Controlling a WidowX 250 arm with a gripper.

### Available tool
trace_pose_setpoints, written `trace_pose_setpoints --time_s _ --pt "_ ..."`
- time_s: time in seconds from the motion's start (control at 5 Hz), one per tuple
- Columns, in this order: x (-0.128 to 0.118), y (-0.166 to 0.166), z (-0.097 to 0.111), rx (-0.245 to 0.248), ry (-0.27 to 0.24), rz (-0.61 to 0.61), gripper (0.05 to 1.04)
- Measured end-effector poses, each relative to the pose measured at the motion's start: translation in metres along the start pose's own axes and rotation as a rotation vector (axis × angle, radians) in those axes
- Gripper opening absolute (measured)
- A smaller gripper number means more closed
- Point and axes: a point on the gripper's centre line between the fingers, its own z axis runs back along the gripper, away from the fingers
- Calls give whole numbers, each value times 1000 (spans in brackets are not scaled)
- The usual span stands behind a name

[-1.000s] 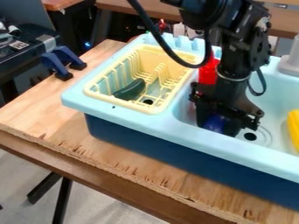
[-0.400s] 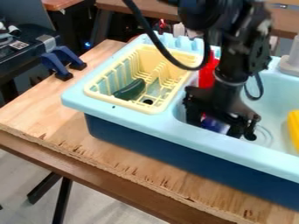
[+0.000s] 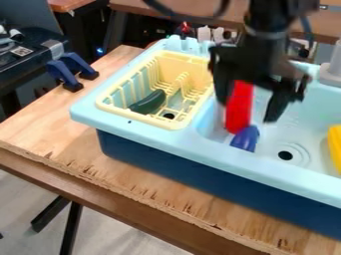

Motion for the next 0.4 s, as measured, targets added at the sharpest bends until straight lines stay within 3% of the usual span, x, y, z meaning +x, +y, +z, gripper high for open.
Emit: trace_pose_setpoints --time_s 0.2,0.4 --pt "-12 10 21 -12 75 -47 1001" --pt "-38 11 37 51 203 -183 1001"
